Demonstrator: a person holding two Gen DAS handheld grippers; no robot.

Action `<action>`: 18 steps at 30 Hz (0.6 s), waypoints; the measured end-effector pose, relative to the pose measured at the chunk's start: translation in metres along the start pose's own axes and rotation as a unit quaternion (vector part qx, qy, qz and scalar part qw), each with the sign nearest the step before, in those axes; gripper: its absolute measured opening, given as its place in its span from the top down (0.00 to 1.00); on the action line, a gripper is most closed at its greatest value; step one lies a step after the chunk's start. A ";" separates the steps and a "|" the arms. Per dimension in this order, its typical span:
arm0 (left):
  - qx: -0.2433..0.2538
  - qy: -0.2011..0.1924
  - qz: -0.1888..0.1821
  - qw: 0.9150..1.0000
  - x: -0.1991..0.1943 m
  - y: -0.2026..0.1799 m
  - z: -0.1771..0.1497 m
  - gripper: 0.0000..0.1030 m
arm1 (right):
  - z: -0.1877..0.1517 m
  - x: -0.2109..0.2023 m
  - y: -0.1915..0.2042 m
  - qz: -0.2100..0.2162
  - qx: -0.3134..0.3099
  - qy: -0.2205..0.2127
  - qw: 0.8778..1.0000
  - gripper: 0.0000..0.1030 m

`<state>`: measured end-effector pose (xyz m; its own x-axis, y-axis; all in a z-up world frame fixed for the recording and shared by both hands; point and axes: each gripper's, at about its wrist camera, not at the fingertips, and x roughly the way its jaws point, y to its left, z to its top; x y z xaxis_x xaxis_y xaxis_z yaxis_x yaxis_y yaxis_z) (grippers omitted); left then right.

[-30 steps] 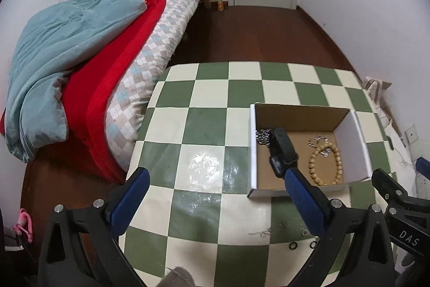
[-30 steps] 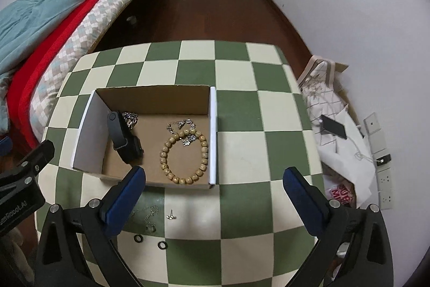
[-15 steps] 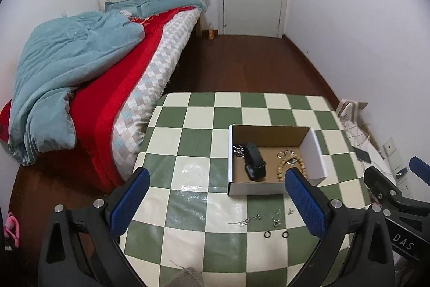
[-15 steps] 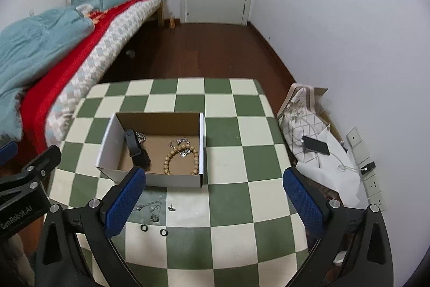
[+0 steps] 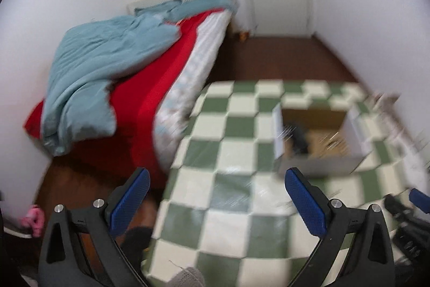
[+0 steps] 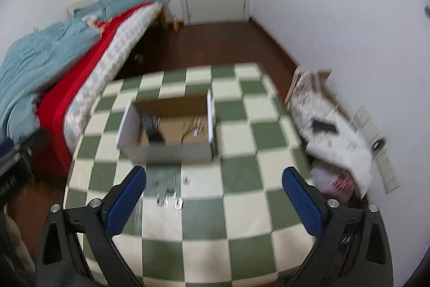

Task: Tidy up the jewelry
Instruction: 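Move both grippers back toward the small rings beside the box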

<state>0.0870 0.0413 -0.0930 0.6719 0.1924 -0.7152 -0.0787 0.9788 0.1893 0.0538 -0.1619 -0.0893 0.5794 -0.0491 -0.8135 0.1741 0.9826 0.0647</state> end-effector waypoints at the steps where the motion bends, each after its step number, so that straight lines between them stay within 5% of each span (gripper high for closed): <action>1: 0.008 0.014 0.014 1.000 0.012 -0.001 -0.008 0.00 | -0.009 0.015 0.000 0.011 0.003 0.019 1.000 0.35; 6: 0.032 0.068 0.054 0.996 0.059 -0.003 -0.047 0.00 | -0.043 0.079 0.005 0.071 0.023 0.062 0.995 0.46; 18: 0.038 0.104 0.064 0.992 0.090 -0.006 -0.064 0.00 | -0.074 0.130 0.048 0.037 -0.061 0.047 0.996 0.55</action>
<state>0.1008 0.0569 -0.2018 0.4924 0.3334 -0.8040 -0.0931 0.9386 0.3322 0.0787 -0.1074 -0.2349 0.5083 0.0348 -0.8605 0.0333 0.9976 0.0601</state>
